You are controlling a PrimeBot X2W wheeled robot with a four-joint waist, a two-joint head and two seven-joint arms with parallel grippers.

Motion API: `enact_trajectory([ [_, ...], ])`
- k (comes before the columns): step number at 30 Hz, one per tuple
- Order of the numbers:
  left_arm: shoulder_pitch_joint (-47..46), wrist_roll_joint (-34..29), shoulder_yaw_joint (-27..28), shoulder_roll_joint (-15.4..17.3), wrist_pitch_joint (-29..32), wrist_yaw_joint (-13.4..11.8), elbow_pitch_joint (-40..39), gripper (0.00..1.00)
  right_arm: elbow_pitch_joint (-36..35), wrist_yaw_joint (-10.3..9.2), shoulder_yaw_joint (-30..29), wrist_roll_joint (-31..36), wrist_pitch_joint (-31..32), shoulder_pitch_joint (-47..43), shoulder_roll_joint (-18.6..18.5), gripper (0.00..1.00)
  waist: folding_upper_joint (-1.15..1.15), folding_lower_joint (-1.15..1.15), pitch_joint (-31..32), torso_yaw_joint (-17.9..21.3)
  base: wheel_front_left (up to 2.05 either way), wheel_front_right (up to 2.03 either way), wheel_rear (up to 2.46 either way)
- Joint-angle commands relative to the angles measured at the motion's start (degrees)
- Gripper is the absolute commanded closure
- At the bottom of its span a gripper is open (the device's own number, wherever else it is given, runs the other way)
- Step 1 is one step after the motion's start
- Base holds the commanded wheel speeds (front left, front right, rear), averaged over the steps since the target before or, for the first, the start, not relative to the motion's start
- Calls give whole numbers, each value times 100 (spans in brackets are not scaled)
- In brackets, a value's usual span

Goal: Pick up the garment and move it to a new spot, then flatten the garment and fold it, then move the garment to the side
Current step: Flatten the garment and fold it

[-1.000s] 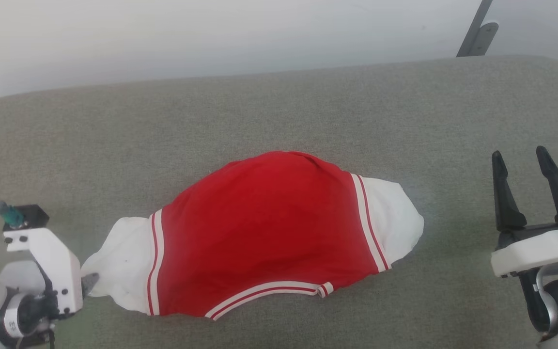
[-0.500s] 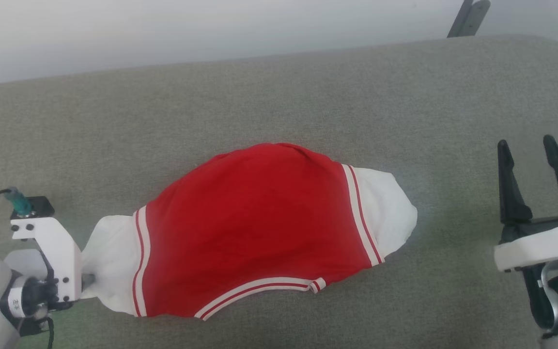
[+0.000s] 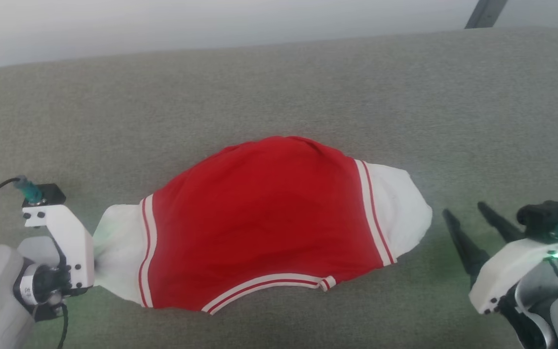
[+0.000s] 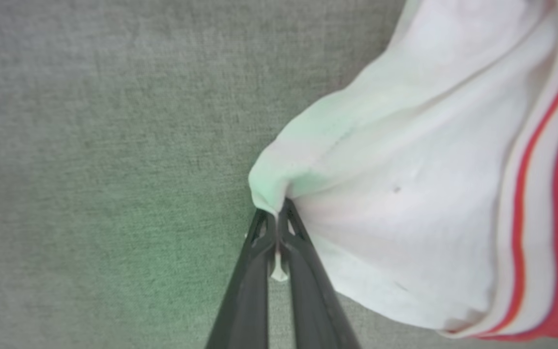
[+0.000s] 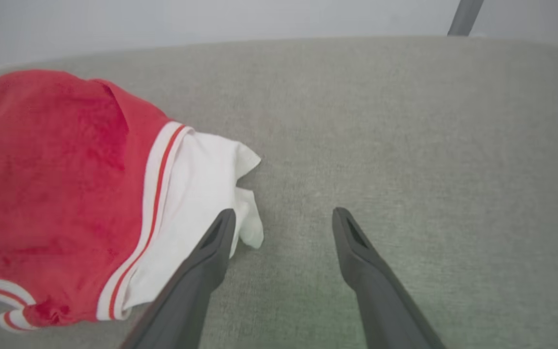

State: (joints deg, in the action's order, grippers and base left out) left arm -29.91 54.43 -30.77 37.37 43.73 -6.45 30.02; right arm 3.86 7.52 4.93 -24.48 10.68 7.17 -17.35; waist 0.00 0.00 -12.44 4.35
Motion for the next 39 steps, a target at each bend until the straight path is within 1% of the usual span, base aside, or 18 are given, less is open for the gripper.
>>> enact_trajectory([
  [1,65,-11,-138,-222,-43,36,119,100,43,-4,110,-93,220,58,-78,0,0,0,-55,-73,0,0,0],
  [2,65,-11,-138,-222,-43,36,119,100,43,-4,110,-93,220,58,-78,0,0,0,-55,-73,0,0,0],
  [4,-42,-52,-185,-312,-91,75,140,100,141,-5,277,-306,614,192,-206,0,0,0,-116,-172,0,0,0],
  [5,-42,-52,-185,-312,-91,75,140,100,141,-5,277,-306,614,192,-206,0,0,0,-116,-172,0,0,0],
  [7,-95,-80,-214,-371,-133,118,140,100,233,-4,385,-405,844,267,-246,0,0,0,-158,-239,0,0,0],
  [11,-224,-114,-258,-492,-190,160,162,100,439,-6,630,-447,1260,511,-370,0,0,0,-245,-347,0,0,0],
  [16,-366,-156,-312,-626,-238,189,234,100,892,-3,994,-370,1771,858,-379,0,0,0,-335,-461,0,0,0],
  [17,-378,-162,-322,-643,-249,194,256,100,983,-4,1028,-314,1819,910,-395,26,0,0,-343,-475,0,0,0],
  [18,-391,-157,-329,-662,-260,197,275,100,1067,-4,1074,-282,1869,946,-416,100,0,0,-350,-489,0,0,0],
  [21,-425,-160,-321,-663,-283,196,314,100,1222,-4,1023,-236,1945,1078,-378,100,0,0,-346,-520,0,0,0],
  [25,-585,-219,-267,-518,-311,164,235,100,1218,-10,768,-275,2026,1209,-334,100,0,0,-252,-531,0,0,0],
  [28,-749,-258,-215,-364,-257,137,30,100,1038,-8,583,-243,2107,1332,-349,100,0,0,-138,-527,0,0,0],
  [30,-836,-298,-193,-243,-187,114,-135,100,908,-7,475,-361,2213,1365,-274,100,0,0,-44,-528,0,0,0],
  [32,-973,-341,-140,-141,-165,60,-331,100,729,-7,407,-445,2333,1458,-282,100,0,0,63,-529,0,0,0],
  [39,-1563,-430,3,112,-51,22,-1027,100,218,-7,156,-689,2674,1933,-277,100,0,0,498,-528,0,0,0],
])
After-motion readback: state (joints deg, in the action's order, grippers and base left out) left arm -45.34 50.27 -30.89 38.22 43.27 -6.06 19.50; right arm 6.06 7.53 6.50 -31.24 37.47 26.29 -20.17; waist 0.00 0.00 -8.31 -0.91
